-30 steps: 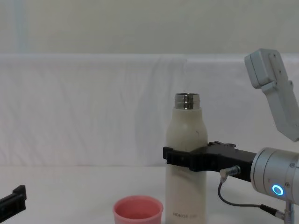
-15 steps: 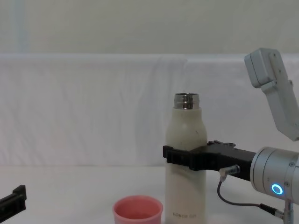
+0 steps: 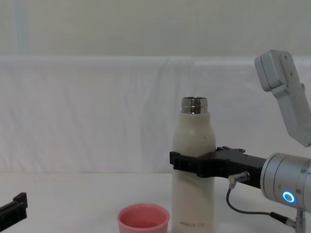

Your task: Grasp the thermos with one hand and pour water into the cup lid.

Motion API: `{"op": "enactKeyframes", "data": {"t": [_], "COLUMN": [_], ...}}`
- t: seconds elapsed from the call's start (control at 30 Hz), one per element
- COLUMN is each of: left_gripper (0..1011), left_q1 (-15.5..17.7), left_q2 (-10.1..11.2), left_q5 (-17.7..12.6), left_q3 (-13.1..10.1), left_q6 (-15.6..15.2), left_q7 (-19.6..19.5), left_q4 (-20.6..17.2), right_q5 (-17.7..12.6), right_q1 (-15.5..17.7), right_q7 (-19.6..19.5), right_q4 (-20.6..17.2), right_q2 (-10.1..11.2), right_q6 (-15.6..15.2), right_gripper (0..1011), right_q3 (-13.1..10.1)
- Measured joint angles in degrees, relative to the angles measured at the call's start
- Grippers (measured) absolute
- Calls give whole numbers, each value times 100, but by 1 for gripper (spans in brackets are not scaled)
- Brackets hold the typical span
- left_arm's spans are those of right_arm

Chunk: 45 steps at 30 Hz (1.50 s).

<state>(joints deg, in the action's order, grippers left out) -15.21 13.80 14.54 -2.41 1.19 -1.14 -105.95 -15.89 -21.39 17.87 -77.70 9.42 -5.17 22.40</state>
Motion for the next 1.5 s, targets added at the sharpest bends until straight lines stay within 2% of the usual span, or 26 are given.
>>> {"op": "enactKeyframes", "data": {"t": [0.3,0.73,0.93,1.13,1.27,1.47,1.5], "left_gripper": [1001,1001,1001,1001,1001,1001,1001], "left_q1": [0,0,0,0,0,0,0], "left_q2": [0,0,0,0,0,0,0], "left_q5": [0,0,0,0,0,0,0], "left_q3": [0,0,0,0,0,0,0], "left_q6": [0,0,0,0,0,0,0], "left_q7": [0,0,0,0,0,0,0], "left_q4": [0,0,0,0,0,0,0], "right_q5": [46,290,702,1117,1453,2075,2075], "right_q1": [59,314,461,525,524,419,419], "right_q7": [-31,-178,-308,-372,-390,-343,-343], "right_q4": [-141,-858,-1328,-1599,-1732,-1855,-1855], "right_q2": [45,335,602,782,895,1067,1067], "right_q6": [10,-123,-409,-672,-826,-1073,-1073], "right_gripper": [957,957,957,957,957,957,957], "right_q3": [0,-58,-31,39,152,441,441]}}
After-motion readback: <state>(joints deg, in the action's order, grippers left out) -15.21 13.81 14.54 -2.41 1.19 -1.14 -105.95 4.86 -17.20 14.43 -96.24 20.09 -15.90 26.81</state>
